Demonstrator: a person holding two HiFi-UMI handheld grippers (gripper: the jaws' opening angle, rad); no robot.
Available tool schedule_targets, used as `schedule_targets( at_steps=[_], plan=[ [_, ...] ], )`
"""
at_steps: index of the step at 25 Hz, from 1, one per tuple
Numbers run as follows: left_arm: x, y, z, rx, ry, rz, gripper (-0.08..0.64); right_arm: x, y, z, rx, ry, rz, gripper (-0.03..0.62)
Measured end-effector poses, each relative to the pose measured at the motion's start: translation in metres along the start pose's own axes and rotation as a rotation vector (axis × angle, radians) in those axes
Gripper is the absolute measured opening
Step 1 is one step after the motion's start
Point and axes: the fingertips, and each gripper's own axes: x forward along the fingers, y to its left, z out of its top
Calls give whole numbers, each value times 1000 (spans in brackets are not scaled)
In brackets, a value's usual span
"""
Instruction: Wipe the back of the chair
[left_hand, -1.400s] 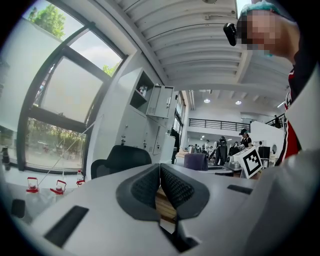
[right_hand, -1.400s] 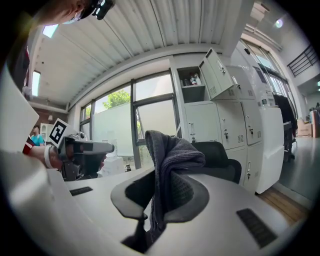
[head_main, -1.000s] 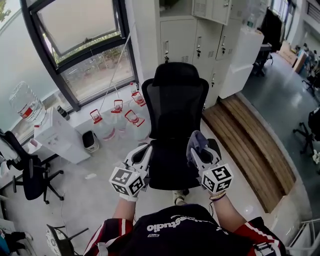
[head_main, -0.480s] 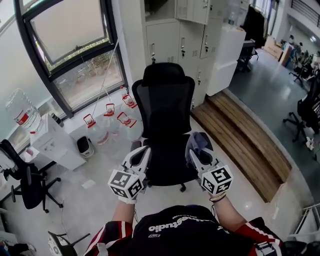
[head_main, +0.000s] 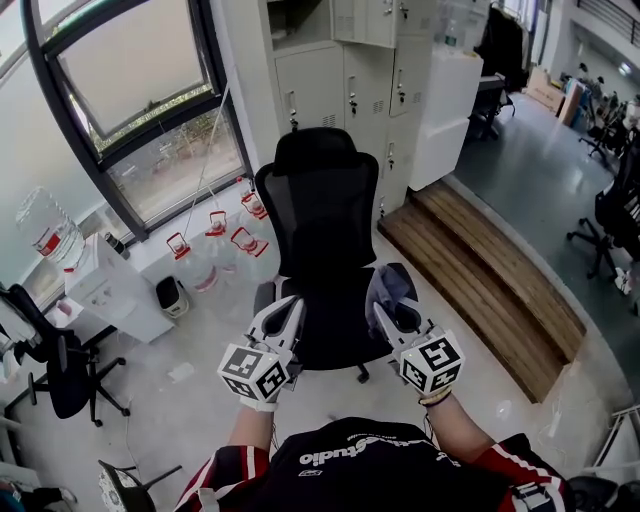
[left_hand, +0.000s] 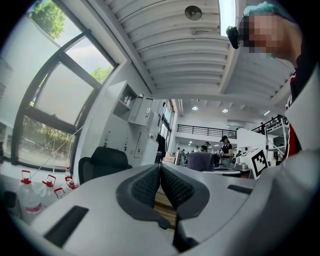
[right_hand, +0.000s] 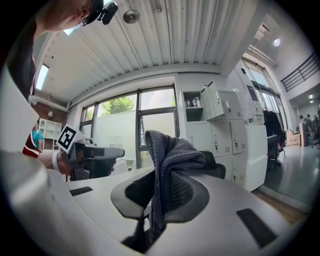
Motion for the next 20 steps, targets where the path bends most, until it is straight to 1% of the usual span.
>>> schedule_targets(
  at_steps=[8, 20],
  plan=[
    [0, -36, -4, 11, 10, 6, 25, -37, -7, 4, -9, -5, 11, 64],
    [-7, -61, -2, 15, 1, -8, 25, -60, 3, 9, -6, -23, 30, 64]
  ],
)
